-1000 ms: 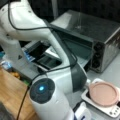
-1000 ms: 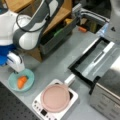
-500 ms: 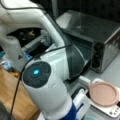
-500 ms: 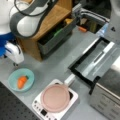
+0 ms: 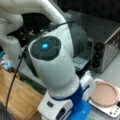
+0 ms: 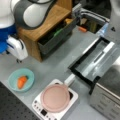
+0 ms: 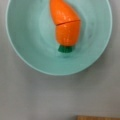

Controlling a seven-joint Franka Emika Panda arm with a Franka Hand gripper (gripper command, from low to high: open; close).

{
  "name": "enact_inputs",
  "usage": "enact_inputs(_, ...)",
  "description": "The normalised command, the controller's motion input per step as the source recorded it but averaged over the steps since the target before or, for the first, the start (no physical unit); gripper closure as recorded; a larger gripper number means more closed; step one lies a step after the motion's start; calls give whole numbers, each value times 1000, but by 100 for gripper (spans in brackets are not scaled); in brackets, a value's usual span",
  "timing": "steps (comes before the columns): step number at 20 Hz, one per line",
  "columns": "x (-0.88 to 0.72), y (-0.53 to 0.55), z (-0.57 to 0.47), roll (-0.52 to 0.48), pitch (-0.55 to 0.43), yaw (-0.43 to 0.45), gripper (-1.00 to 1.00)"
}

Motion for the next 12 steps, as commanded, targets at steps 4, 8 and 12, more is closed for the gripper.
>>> enact_inputs(4,-221,336,51,-250,87,9,-100)
enact_inputs(8,-282,314,-2,-223,61,2,-100)
enact_inputs(12,-370,368,15,-226,33,-23,-100)
